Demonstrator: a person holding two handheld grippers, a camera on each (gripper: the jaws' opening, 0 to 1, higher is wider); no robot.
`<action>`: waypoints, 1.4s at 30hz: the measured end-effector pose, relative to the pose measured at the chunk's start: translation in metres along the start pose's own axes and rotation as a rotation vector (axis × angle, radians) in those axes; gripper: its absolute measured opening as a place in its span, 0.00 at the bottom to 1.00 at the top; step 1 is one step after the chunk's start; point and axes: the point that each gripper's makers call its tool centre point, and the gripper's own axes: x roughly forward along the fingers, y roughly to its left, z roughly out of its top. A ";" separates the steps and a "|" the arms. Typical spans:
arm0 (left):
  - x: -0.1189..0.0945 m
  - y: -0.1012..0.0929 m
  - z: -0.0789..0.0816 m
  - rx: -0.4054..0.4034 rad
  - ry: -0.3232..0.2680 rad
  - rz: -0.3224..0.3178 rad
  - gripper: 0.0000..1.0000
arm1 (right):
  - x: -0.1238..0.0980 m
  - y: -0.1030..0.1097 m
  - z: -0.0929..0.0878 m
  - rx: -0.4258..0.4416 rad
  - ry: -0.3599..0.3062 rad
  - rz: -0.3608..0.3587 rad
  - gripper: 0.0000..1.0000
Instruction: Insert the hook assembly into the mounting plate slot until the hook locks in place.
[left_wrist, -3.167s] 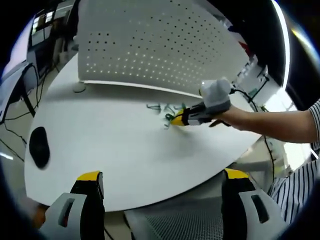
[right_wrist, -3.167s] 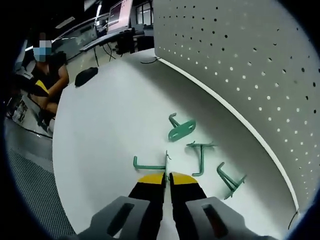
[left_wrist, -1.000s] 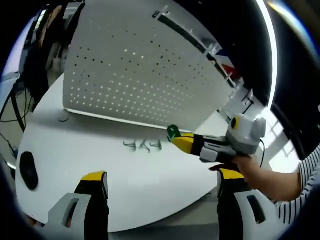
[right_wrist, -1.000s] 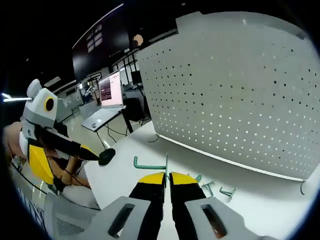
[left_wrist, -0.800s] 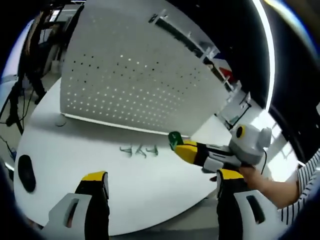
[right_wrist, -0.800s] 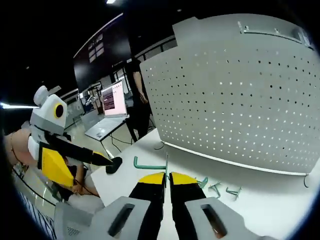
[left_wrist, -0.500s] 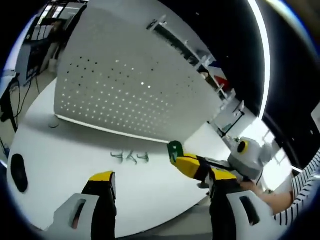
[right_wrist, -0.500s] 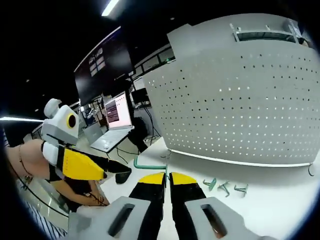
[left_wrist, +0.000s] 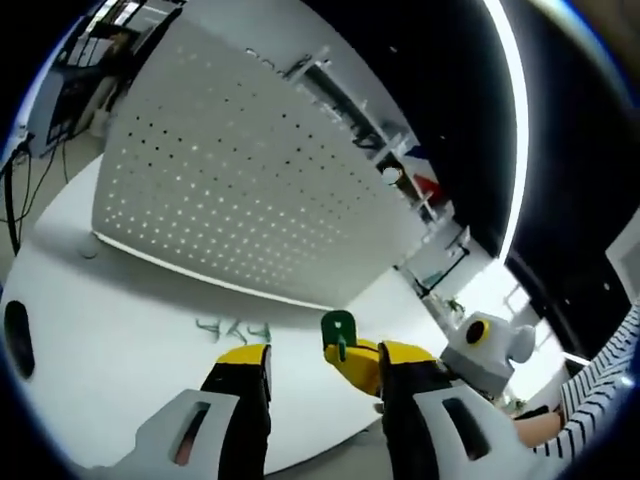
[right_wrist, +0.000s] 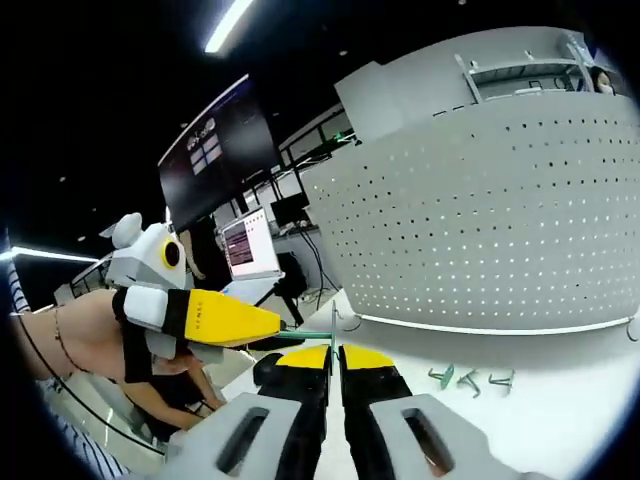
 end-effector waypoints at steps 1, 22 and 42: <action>0.000 -0.001 0.000 0.003 0.003 -0.004 0.40 | 0.000 0.002 0.001 -0.001 -0.004 0.003 0.00; -0.002 -0.006 0.001 -0.044 -0.028 -0.025 0.12 | 0.003 0.022 0.006 0.003 -0.034 0.040 0.00; -0.003 -0.009 -0.001 -0.123 -0.031 -0.055 0.02 | -0.002 0.028 0.007 -0.059 -0.049 0.055 0.01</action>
